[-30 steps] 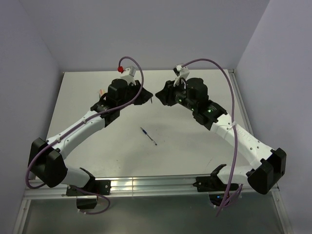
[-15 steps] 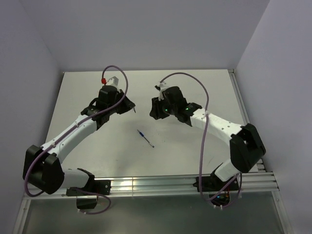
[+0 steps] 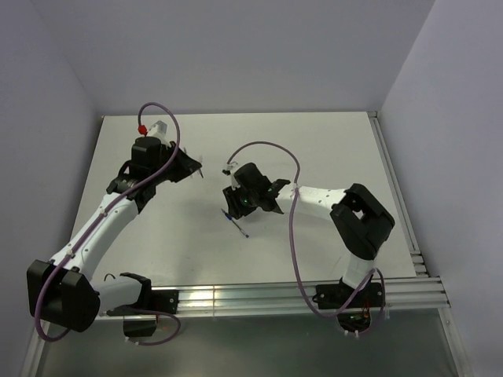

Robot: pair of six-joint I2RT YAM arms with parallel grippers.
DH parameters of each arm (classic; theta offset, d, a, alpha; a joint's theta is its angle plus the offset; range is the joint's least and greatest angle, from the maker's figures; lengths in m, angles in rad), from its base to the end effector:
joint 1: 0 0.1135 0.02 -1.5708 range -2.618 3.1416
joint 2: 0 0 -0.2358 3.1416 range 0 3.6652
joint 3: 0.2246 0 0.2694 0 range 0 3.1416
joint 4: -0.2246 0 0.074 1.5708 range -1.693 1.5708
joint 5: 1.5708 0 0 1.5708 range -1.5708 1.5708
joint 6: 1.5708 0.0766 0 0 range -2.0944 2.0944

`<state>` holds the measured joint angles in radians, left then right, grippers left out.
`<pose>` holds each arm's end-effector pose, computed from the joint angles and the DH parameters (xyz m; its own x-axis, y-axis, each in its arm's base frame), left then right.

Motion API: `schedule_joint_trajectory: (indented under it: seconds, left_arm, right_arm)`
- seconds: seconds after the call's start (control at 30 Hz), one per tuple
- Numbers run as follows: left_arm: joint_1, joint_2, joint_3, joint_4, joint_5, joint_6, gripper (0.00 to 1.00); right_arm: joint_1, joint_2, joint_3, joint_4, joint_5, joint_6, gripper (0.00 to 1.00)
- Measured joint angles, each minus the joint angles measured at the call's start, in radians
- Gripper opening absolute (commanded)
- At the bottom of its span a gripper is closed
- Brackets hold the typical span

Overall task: Insert the pens into the pen caps
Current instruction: Pick up the pen from the center of the board.

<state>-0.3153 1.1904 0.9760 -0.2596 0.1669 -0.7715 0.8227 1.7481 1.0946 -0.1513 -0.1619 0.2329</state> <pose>0.3144 -0.1159 0.2669 -0.6223 -0.5202 -0.5850 0.0174 0.7379 -0.6747 0.2701 0.3091 0.1258 -0.6615 -0.3779 -0.6477 -0.6647 0.6955 0.2730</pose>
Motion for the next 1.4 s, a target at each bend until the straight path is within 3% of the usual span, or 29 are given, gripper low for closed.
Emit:
schedule_joint_trajectory:
  seconds: [0.73,0.9,1.07,1.27,1.4]
  left_arm:
    - [0.038,0.0,-0.029,0.007,0.08,0.001,0.0]
    - [0.039,0.005,-0.029,0.011,0.089,0.001,0.0]
    - [0.039,0.013,-0.029,0.024,0.109,-0.001,0.0]
    - [0.04,0.016,-0.03,0.12,0.182,-0.018,0.0]
    - [0.047,0.016,-0.031,0.264,0.267,-0.061,0.0]
  right_arm:
    - [0.117,0.137,0.076,-0.122,0.188,-0.041,0.43]
    - [0.136,0.161,0.11,-0.151,0.233,-0.051,0.31]
    - [0.139,0.181,0.138,-0.163,0.253,-0.054,0.0]
    - [0.13,0.16,0.129,-0.17,0.24,-0.032,0.0]
    - [0.092,0.03,0.077,-0.178,0.185,-0.003,0.0]
